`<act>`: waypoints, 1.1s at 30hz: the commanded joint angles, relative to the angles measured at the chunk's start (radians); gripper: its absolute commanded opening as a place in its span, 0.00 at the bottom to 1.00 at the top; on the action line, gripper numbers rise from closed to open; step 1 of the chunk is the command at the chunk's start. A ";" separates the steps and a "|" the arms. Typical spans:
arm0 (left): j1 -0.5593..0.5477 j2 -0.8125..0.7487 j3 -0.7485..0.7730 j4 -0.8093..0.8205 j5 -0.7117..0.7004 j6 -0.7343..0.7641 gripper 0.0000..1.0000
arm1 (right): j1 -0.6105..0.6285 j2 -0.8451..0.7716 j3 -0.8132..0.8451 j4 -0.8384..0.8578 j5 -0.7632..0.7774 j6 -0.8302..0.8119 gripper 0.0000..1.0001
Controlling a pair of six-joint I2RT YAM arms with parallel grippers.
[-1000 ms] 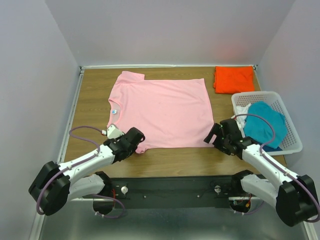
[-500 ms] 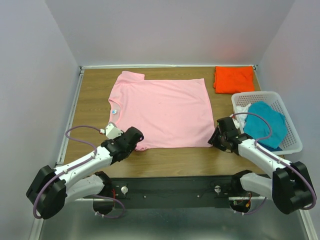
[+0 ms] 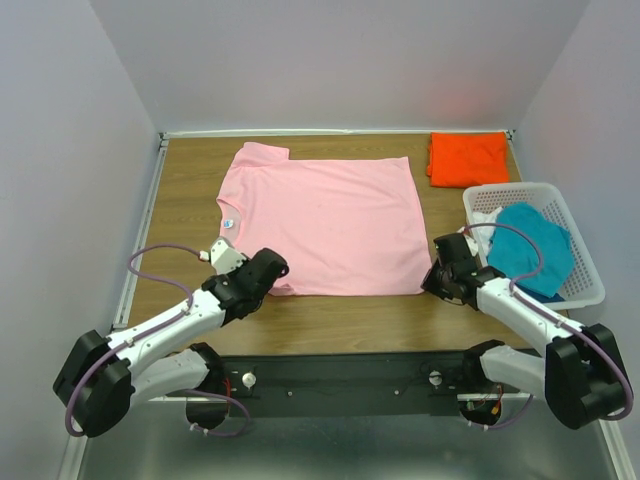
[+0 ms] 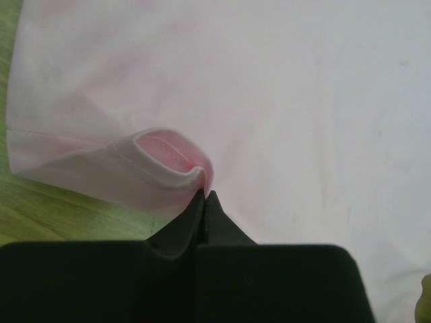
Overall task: Fold and stack the t-shirts
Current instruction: Fold the tshirt
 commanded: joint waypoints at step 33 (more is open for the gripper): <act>0.163 0.282 0.258 0.352 -0.147 0.553 0.00 | -0.030 0.312 0.446 -0.026 0.078 -0.154 0.01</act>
